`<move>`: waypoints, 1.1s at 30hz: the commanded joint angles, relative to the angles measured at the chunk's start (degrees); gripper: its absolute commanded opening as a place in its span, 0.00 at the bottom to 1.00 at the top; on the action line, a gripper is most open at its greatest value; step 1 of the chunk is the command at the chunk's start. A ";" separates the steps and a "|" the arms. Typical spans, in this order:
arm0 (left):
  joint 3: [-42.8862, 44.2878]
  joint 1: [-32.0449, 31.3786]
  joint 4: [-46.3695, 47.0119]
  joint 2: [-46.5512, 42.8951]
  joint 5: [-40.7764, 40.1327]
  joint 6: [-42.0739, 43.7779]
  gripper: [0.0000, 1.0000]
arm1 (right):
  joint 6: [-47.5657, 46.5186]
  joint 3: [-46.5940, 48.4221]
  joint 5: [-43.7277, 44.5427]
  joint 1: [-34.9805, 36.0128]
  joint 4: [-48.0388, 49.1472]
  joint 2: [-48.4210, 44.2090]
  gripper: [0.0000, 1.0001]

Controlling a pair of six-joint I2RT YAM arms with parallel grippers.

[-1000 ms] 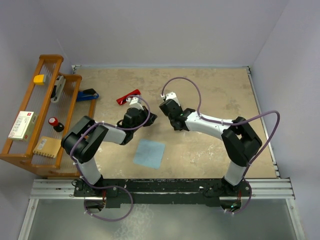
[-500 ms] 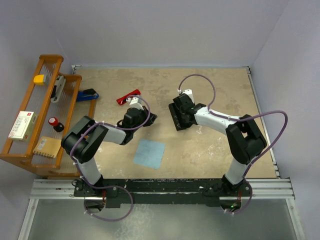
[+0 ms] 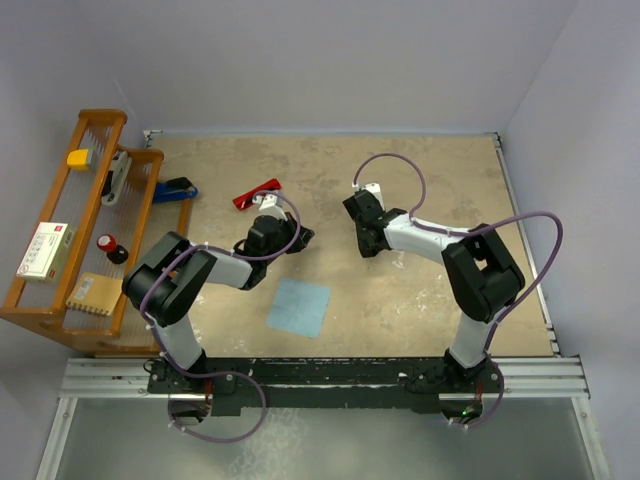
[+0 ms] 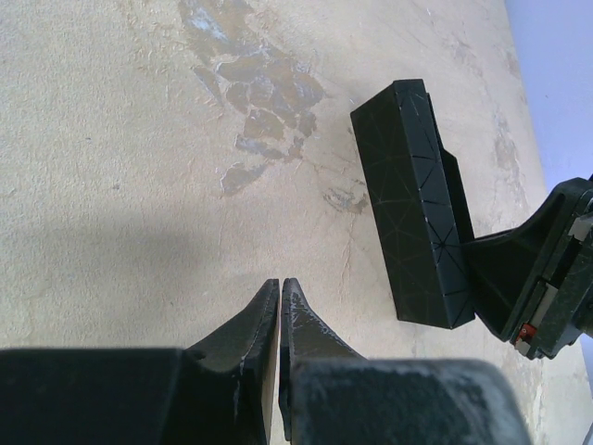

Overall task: Organize the sunglasses
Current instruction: Open the sunglasses case at the center of the board.

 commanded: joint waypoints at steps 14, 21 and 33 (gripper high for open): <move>0.36 0.35 2.31 -1.29 1.50 -0.17 0.00 | 1.77 -1.24 -1.01 -0.51 0.12 -7.29 0.22; 0.36 0.35 2.70 -1.10 1.68 -0.49 0.00 | 1.46 -0.37 -0.50 -0.51 -2.49 -9.09 0.22; 0.01 0.36 2.72 -1.40 1.88 -0.45 0.00 | 2.19 -1.36 0.00 -0.51 -1.73 -5.02 0.22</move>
